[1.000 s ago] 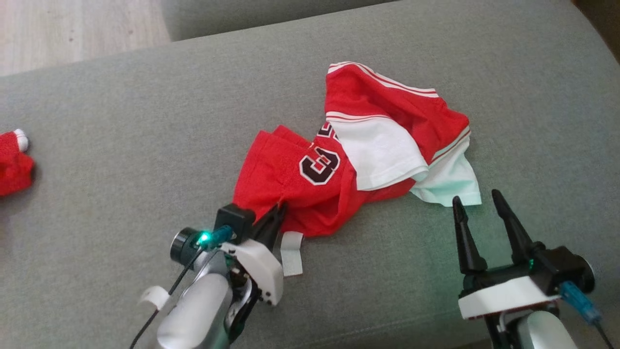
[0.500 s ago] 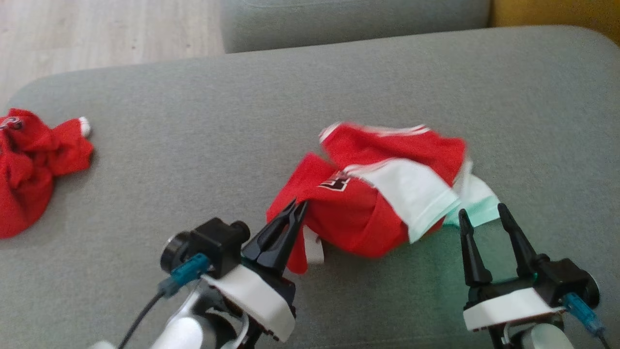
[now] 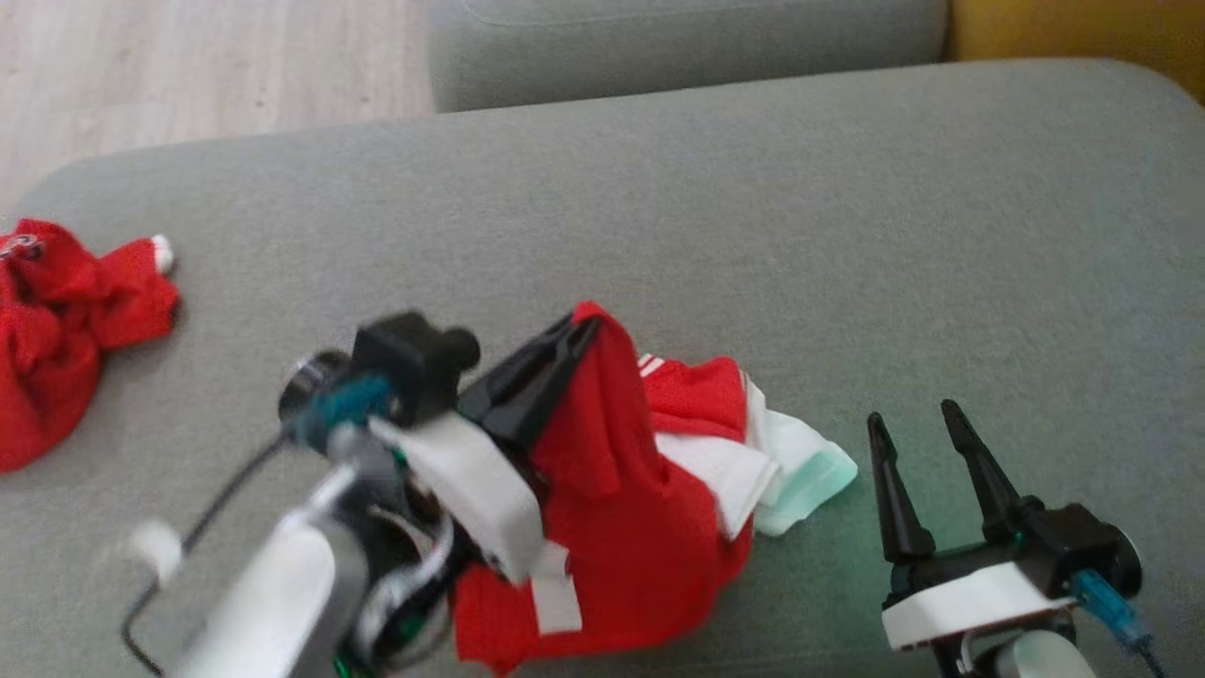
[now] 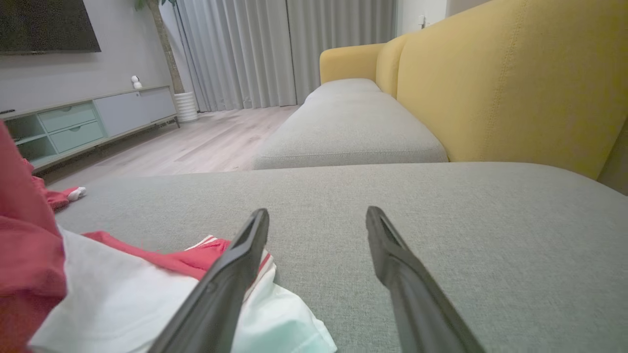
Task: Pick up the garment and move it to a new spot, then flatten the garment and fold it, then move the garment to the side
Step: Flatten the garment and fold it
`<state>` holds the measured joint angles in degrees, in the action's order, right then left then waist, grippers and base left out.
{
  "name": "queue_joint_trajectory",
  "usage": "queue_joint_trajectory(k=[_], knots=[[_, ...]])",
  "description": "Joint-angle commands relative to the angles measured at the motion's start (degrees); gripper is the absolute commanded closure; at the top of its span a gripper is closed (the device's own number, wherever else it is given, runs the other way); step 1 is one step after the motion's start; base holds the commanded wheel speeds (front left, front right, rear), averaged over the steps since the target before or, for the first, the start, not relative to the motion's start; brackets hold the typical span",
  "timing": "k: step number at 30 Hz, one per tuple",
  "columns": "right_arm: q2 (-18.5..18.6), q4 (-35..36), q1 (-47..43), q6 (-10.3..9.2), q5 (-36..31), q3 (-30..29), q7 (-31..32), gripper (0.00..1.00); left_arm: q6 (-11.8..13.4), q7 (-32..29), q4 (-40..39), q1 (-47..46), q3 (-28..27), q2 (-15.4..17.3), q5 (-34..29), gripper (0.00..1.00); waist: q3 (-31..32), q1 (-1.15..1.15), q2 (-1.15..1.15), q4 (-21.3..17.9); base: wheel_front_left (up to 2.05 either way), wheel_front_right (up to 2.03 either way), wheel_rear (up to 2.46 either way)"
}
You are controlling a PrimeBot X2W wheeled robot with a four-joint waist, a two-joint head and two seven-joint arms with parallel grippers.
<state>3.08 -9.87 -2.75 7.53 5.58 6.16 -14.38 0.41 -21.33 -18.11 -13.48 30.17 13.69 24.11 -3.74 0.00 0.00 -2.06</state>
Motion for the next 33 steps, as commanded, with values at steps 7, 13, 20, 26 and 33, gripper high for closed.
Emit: queue_joint_trajectory(k=[7,13,20,26,33], knots=[[0.24,1.93,4.90,-0.04,0.73,2.32,-0.62,0.00,-3.18,-3.47,13.54,-15.11,-6.91,4.49,1.28,1.00,-5.31,0.00,0.00,-4.81,0.00,0.00,0.00],[0.01,1.78,6.83,-0.04,1.25,2.79,-0.62,0.00,-3.19,-3.06,29.74,-25.04,-9.38,7.25,-1.06,0.88,-8.90,0.00,0.00,-8.49,0.00,0.00,0.00],[-0.15,1.52,7.27,-0.04,1.71,2.67,-0.62,0.00,-2.20,4.05,41.92,-28.71,-11.33,6.80,-1.59,0.00,-9.76,0.00,0.00,-10.70,0.00,0.00,0.00],[-0.19,1.57,5.49,-0.04,1.49,1.37,-0.62,0.00,0.77,11.02,38.93,-22.75,-14.06,3.79,1.22,0.00,-7.81,0.00,0.00,-8.89,0.00,0.00,0.00],[-0.19,2.21,4.86,-0.04,0.85,0.86,-0.62,0.00,6.18,13.15,28.47,-6.71,-13.52,-0.92,3.45,0.00,-6.67,0.00,0.00,-5.30,0.00,0.00,0.00]])
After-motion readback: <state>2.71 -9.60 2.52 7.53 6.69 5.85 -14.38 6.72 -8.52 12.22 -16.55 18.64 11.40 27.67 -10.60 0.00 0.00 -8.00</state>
